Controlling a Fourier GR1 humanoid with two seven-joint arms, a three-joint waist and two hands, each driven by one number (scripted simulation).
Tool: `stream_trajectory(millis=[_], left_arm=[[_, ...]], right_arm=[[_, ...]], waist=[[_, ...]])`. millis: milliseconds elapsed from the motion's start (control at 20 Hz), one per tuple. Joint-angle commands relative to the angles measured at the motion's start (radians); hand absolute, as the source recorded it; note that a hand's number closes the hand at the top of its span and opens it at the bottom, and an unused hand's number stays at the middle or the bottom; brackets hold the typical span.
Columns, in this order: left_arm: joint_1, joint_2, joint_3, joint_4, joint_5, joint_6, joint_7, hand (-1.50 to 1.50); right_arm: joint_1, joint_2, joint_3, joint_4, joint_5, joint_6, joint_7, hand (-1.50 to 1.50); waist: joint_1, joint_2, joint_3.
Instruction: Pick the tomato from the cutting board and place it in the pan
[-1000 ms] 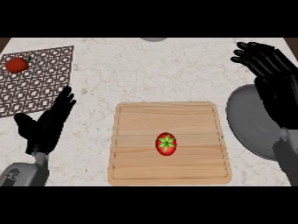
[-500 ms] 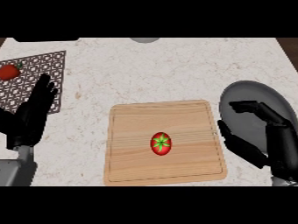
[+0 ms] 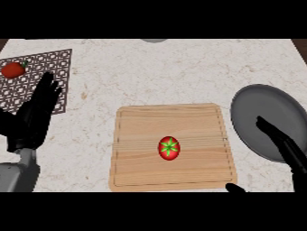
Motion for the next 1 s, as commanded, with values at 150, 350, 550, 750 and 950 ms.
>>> stream_trajectory(millis=[150, 350, 550, 750, 950], left_arm=[[0.036, -0.039, -0.044, -0.036, -0.030, 0.007, -0.015, 0.00], [-0.027, -0.032, -0.024, 0.013, -0.001, -0.033, 0.000, 0.00], [-0.026, -0.026, -0.017, 0.013, -0.016, -0.027, -0.003, 0.00], [-0.056, 0.010, 0.023, -0.005, 0.027, -0.059, 0.041, 0.00], [0.025, 0.004, 0.025, -0.041, 0.018, -0.069, 0.001, 0.00]], right_arm=[[-0.203, -0.055, 0.062, -0.049, 0.118, 0.324, 0.359, -1.50], [-0.403, -0.005, 0.092, 0.058, 0.070, 0.507, 0.482, -1.50], [-0.534, 0.109, 0.169, 0.138, -0.003, 0.668, 0.636, -1.50], [-0.535, 0.149, 0.214, 0.220, -0.129, 0.796, 0.705, -1.50], [-0.648, 0.263, 0.235, 0.251, -0.153, 0.861, 0.829, -1.50]], waist=[[0.042, 0.007, -0.002], [0.047, 0.012, 0.000], [0.055, 0.012, -0.001], [0.050, 0.012, 0.000], [0.042, 0.006, 0.001]])
